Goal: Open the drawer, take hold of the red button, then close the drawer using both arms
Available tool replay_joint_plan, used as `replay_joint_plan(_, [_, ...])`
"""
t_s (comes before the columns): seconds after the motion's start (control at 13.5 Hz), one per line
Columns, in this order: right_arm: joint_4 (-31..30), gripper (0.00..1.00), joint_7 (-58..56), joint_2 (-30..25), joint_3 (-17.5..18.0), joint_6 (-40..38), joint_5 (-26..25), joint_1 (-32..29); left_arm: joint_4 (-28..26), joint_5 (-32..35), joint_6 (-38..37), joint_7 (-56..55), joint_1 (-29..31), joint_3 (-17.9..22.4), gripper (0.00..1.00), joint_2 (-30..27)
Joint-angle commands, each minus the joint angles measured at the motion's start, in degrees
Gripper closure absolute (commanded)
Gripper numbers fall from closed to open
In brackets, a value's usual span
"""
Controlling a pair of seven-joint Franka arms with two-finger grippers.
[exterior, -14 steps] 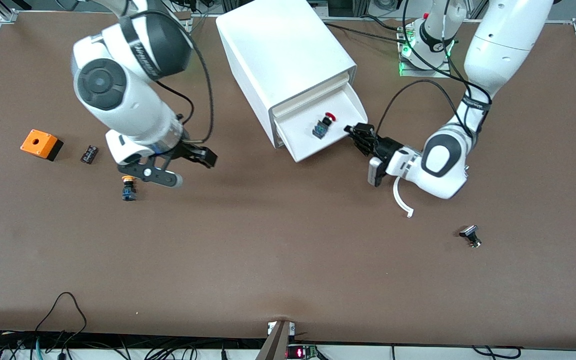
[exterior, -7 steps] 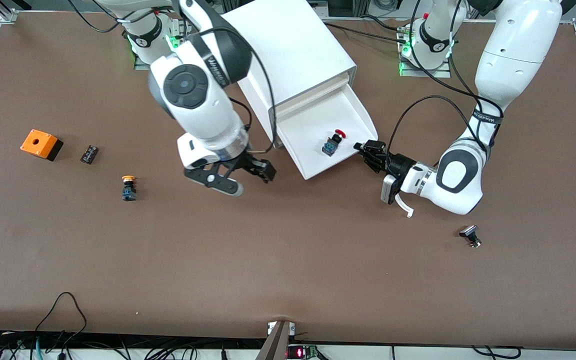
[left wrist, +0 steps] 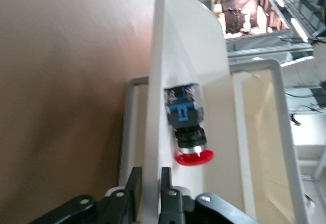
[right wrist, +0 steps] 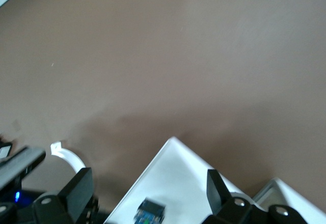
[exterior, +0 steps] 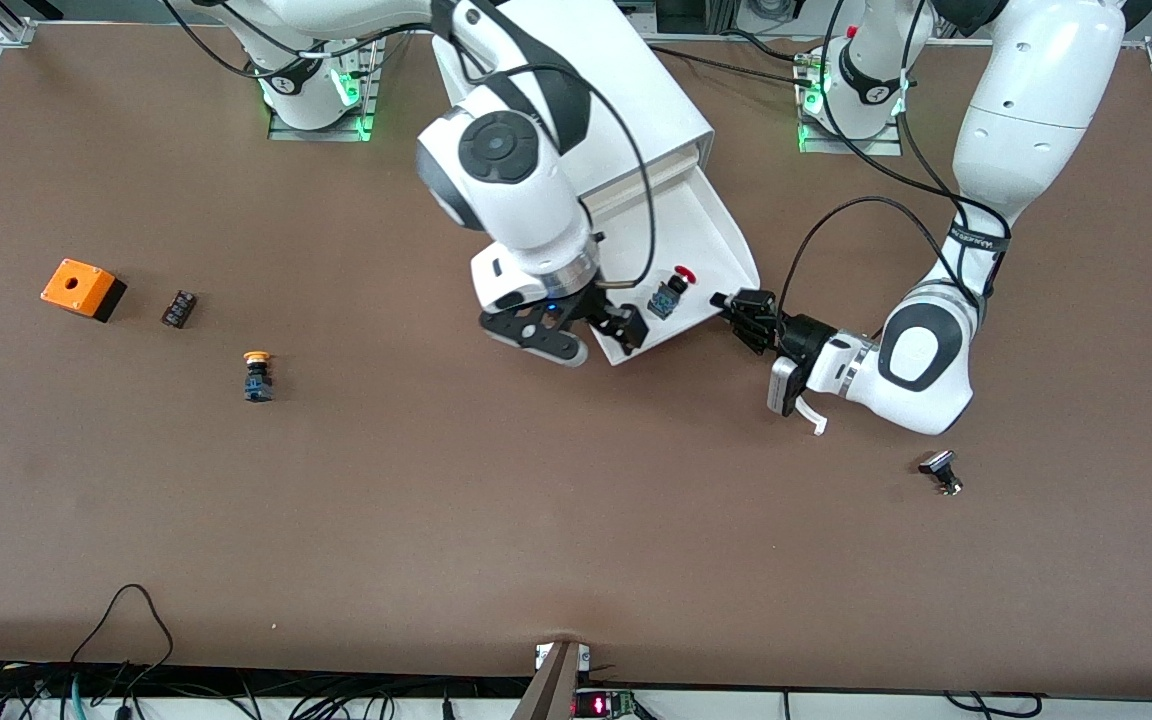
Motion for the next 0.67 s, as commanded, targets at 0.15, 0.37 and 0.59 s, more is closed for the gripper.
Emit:
replay_joint_plan(0.15, [2.2,0.01,9.5,3.7,-0.5,3.7,0.1,4.8,4.4,0.9,-2.0,-5.1,2.1,0.4,0.0,0.4])
replay_joint_plan(0.37, [2.2,0.01,16.3,6.2,-0.3,7.3,0.5,6.7,9.6,4.9,-6.6,-12.5,3.4,1.0,0.0,-0.5])
replay_joint_plan(0.59, [2.1,0.01,18.7,8.3,-0.2,9.4,0.6,8.0,18.3,16.8,-9.7,-21.1,4.4,0.9,0.0,-1.4])
